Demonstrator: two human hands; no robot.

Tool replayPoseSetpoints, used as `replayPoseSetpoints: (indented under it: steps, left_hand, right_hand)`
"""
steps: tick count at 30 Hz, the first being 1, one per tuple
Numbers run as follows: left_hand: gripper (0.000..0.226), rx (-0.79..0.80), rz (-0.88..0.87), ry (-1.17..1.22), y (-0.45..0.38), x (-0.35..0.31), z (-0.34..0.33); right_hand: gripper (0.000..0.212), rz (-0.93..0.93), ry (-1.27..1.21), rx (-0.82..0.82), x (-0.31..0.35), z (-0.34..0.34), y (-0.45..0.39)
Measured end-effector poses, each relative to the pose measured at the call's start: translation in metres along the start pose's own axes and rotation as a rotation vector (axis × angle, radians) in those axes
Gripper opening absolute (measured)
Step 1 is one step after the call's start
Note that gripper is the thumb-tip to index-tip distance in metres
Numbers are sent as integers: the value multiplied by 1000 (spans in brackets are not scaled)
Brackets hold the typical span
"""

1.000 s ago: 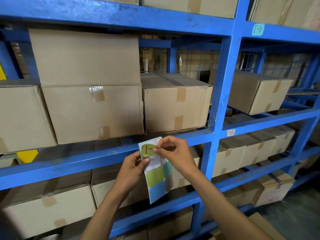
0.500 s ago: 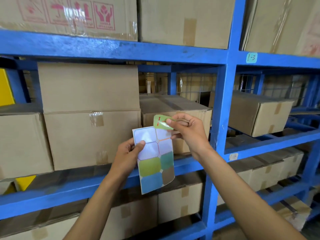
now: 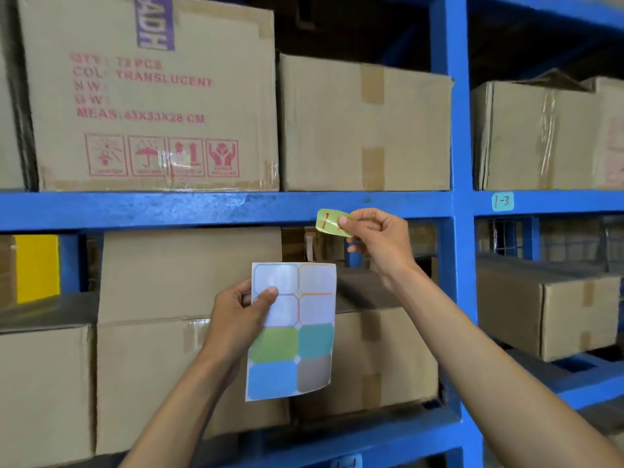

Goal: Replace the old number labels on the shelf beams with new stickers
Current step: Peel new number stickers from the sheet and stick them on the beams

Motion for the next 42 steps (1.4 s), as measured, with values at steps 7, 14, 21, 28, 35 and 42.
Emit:
replayPoseSetpoints:
  steps: [7, 14, 21, 28, 35, 42]
  left_hand:
    - [13, -39, 0, 15, -12, -11, -10]
    - [12, -29, 12, 33, -14, -8, -13]
    - [13, -10, 2, 27, -20, -11, -16]
    - [13, 13, -1, 23, -21, -8, -20]
    - [11, 24, -6, 4, -21, -4, -20]
    - [12, 35, -7, 26, -18, -6, -18]
  right_hand:
    - [15, 88, 149, -40, -1, -4, -43]
    - [20, 168, 223, -75, -4, -10, -61]
    - [20, 228, 270, -146, -8, -12, -67]
    - [18, 238, 267, -190, -11, -13, -67]
    - [19, 270, 402, -265, -8, -12, -68]
    - [34, 304, 692, -367, 5, -8, -65]
Point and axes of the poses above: each hand's wrist, its own y-axis away from the middle knuckle, its own z-axis out of the back of the hand, x = y × z, the point moved 5 cm from there along -y, towards the middle knuckle, and after that the axes turned 4 degrees about -z, right-handed, at the moved point
